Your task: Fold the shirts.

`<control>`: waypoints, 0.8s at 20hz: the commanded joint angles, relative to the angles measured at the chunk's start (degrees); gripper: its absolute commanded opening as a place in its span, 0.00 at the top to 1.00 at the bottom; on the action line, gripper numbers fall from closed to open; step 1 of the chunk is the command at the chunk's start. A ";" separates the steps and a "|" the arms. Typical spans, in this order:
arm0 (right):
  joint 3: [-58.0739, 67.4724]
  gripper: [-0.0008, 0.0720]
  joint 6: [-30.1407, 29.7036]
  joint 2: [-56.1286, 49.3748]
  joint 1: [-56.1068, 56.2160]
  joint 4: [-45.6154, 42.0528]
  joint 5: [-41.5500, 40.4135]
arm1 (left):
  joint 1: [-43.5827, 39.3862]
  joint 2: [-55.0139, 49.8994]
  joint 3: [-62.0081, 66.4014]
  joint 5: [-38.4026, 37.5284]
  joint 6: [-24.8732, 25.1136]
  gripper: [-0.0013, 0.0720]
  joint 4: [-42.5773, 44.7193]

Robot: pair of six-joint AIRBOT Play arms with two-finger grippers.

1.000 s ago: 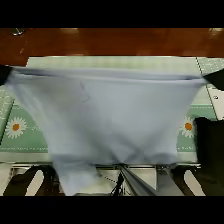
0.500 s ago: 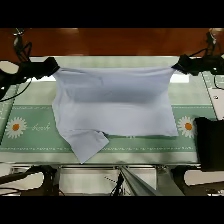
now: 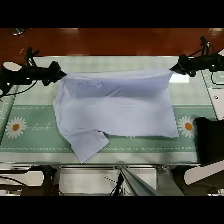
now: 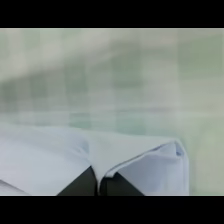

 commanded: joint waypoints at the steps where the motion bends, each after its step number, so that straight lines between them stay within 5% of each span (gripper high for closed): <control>1: -1.07 0.96 -1.51 -0.07 -1.40 -6.32 11.06 | 3.32 -0.55 -1.42 -12.98 1.92 0.95 8.15; 5: -9.77 0.96 -0.42 -0.13 0.15 -8.20 6.64 | 2.08 -1.18 -7.45 -12.59 3.23 0.91 9.18; 6: -11.23 0.90 1.16 -0.13 0.42 -7.80 5.86 | 1.68 -1.42 -7.69 -13.11 3.19 0.61 9.18; 7: -11.32 0.50 3.28 -0.09 0.50 -7.80 6.19 | 1.51 -1.27 -7.39 -14.49 3.21 0.05 9.18; 8: -10.71 0.13 3.45 0.35 0.44 -7.37 8.11 | 1.84 -1.09 -6.36 -16.96 2.99 0.02 9.35; 12: -11.02 0.14 4.59 8.74 -2.54 -16.59 12.74 | 7.52 3.32 -4.22 -28.65 -0.04 0.02 14.51; 16: -28.50 0.14 5.42 24.92 -6.64 -17.84 2.10 | 15.58 15.80 -19.54 -28.41 -1.70 0.02 26.12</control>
